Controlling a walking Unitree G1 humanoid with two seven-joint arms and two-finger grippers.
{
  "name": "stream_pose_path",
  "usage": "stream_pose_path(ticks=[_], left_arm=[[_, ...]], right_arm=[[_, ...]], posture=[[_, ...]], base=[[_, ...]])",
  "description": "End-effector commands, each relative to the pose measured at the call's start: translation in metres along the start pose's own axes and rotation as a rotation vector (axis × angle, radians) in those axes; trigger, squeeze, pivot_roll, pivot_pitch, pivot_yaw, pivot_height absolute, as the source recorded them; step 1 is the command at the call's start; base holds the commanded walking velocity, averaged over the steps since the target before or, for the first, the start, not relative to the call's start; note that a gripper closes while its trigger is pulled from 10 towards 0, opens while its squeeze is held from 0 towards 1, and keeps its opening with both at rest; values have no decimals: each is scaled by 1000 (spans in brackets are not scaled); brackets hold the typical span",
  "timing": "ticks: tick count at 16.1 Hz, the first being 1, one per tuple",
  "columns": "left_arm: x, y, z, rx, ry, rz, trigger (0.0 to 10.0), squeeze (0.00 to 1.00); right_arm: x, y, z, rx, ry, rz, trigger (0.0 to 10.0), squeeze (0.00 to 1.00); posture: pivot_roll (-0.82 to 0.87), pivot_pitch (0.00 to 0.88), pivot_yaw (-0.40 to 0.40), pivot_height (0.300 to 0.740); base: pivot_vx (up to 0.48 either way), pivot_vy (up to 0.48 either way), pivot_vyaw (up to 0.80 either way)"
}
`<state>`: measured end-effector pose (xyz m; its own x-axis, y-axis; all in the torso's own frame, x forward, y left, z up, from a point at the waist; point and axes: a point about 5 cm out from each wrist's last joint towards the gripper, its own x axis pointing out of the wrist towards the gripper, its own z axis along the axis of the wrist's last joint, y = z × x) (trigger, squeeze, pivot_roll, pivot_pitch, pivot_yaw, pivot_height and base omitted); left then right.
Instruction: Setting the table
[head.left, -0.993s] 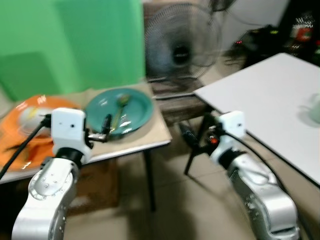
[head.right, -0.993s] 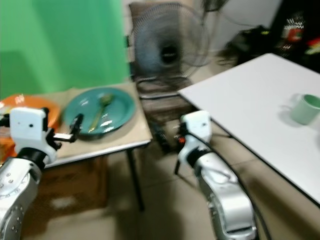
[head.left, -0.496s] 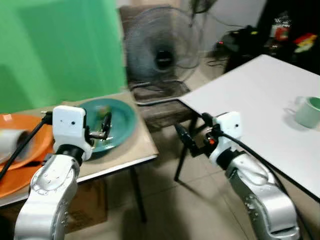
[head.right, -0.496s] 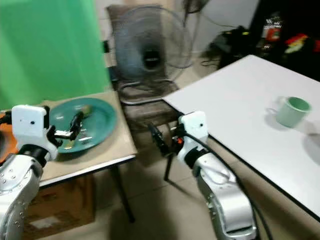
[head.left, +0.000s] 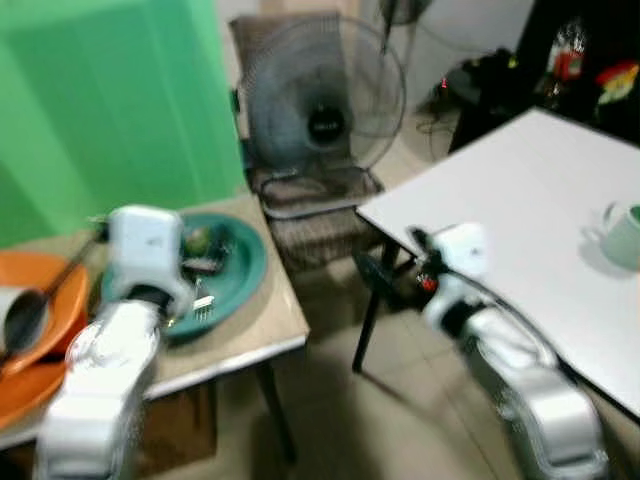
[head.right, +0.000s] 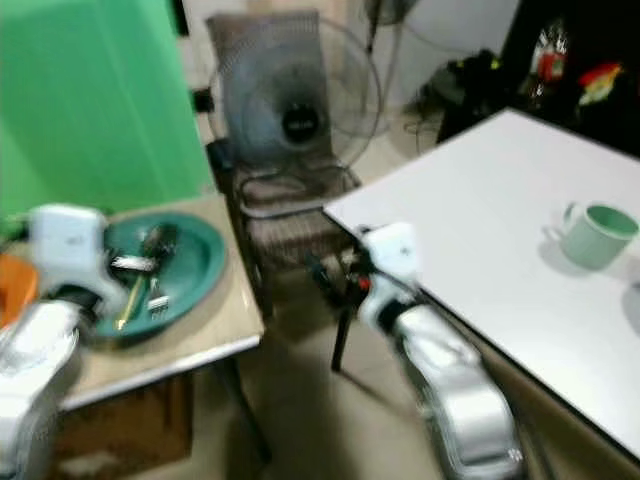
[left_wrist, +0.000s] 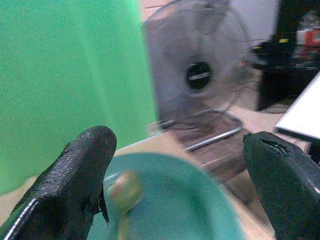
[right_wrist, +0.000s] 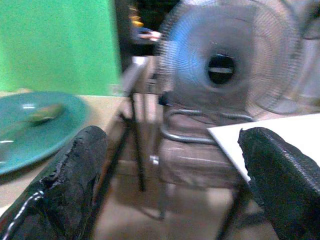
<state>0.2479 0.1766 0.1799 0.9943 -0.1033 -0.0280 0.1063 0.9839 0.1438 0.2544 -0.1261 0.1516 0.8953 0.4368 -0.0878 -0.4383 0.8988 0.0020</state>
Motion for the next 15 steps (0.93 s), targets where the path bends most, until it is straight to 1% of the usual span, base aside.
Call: stream_pose_path(ticks=[1,2,4,5,6,7,8,10,11,12,13,15], left_arm=[[2,9,0,21,-2,21,10000,0],[4,11,-1,26,5,27,10000,0],[8,19,-6,24,35,67,10000,0],[13,25,-13,46,97,66,10000,0],[14,26,-14,48,108,65,10000,0],[21,31,-25,48,195,40,10000,0],[24,33,-30,47,225,33,10000,0],[34,43,-39,39,303,42,10000,0],[38,47,-39,15,317,54,10000,0],[38,47,-39,15,317,54,10000,0],[42,50,-38,-7,331,63,10000,0],[47,55,-38,-94,380,52,10000,0]], right_arm=[[2,7,4,-5,-14,44,10000,0],[2,7,4,-18,-10,57,10000,0],[3,5,6,-33,-2,75,10000,0],[5,2,9,-55,1,77,10000,0],[5,1,9,-60,2,77,10000,0],[6,0,12,-63,3,103,10000,0],[7,0,13,-65,2,118,10000,0],[7,2,17,-70,-6,211,10000,0],[6,3,18,-72,1,248,10000,0],[6,3,18,-72,1,248,10000,0],[5,4,19,-75,13,291,10000,0],[3,5,21,-90,47,388,10000,0]], posture=[[-42,0,41,740],[-51,0,43,740],[-63,0,49,740],[-72,0,53,740],[-76,0,54,740],[-85,0,53,740],[-87,0,51,740],[-102,0,48,740],[-102,0,48,740],[-102,0,48,740],[-103,0,49,740],[-111,0,49,740]], base=[[300,0,0],[274,0,0],[0,0,0],[0,0,0],[0,0,0],[0,0,0],[0,0,0],[0,0,0],[0,0,0],[0,0,0],[0,0,0],[0,0,0]])
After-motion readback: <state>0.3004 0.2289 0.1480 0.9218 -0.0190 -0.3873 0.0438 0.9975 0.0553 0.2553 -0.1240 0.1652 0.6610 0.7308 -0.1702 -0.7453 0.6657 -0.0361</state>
